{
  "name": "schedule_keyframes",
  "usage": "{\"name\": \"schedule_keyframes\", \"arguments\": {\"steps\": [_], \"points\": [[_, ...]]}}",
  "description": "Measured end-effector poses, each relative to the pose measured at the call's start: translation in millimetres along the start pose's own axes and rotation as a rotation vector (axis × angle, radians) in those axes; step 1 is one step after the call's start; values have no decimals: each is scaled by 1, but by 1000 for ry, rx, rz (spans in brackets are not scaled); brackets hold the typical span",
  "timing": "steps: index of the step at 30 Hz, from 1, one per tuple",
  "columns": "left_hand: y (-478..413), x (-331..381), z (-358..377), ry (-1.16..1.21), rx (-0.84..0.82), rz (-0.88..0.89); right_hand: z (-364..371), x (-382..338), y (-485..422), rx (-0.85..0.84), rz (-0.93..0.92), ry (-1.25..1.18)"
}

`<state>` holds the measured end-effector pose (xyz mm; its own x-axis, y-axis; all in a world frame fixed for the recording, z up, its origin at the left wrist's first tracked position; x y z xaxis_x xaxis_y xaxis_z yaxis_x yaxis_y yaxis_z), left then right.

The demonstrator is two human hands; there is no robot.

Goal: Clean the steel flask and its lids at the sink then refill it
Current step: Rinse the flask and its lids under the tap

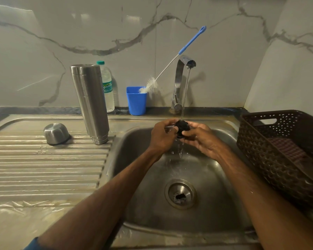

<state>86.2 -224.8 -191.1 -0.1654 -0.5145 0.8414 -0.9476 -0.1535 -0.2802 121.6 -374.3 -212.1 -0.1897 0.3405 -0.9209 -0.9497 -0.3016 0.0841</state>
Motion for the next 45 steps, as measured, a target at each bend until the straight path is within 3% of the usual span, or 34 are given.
{"name": "schedule_keyframes", "arguments": {"steps": [20,31,36,42,45], "points": [[6,19,-2,-52,16,113,1,-2,-3,-39,-5,-189],[8,23,-5,-240,95,287,-3,0,0,82,-54,186],[6,16,7,-255,-23,313,-2,0,-1,42,-83,342],[2,2,13,-60,-152,162,2,-3,-2,-7,-163,466],[2,2,14,-103,-135,126,7,-4,0,-24,-210,469]]}}
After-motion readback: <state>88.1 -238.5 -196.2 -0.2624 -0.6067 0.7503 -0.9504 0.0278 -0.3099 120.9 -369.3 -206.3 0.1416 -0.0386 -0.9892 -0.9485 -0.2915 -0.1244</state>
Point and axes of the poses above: each hand's wrist, its own y-axis away from the middle knuckle, its own z-axis out of the palm, x = y × z, the point moved 8 cm from there along -y, towards the middle knuckle, and after that the axes turned 13 degrees about -y, right-handed, at the moved point
